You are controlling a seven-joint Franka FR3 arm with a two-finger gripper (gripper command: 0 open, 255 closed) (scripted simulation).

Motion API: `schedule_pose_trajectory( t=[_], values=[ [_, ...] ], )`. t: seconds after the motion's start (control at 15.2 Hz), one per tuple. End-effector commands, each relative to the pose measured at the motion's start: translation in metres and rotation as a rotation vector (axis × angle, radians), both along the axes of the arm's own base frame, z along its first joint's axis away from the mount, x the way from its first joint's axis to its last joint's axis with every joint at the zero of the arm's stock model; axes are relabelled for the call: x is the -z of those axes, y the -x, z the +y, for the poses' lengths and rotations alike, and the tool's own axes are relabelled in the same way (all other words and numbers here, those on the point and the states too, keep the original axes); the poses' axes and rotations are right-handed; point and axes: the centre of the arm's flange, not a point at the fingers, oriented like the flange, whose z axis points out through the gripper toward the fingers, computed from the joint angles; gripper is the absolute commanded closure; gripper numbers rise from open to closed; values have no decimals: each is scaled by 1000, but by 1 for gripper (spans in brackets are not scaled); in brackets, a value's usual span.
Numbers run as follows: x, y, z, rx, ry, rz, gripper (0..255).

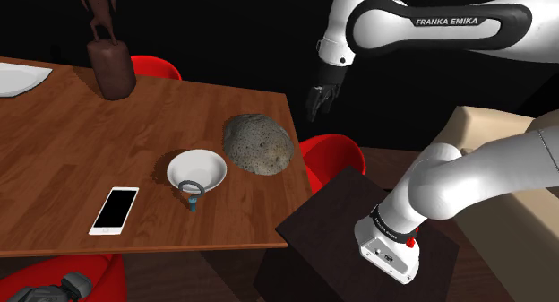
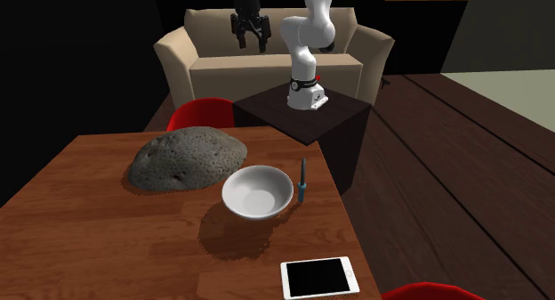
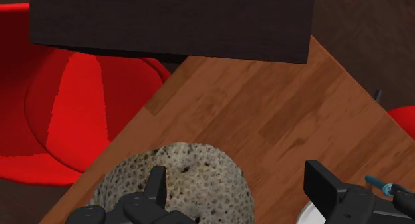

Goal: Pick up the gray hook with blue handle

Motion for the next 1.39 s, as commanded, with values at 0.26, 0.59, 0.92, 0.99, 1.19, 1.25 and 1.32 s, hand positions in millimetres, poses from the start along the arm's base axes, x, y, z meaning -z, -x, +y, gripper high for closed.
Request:
schedule_pose_trajectory(
  t=[0.26, 0.59, 0.92, 0.99, 1.19, 1.25, 1.32],
  values=[
    [39, -31, 64, -122, -9, -27, 0],
    [71, -51, 116, -223, -15, -47, 0],
    [103, -68, 170, -324, -21, -67, 0],
    [109, -70, 181, -344, -22, -71, 0],
    [128, -77, 214, -405, -26, -84, 0],
    [134, -79, 225, -425, -27, -88, 0],
    [140, -81, 236, -445, -29, -92, 0]
  ],
)
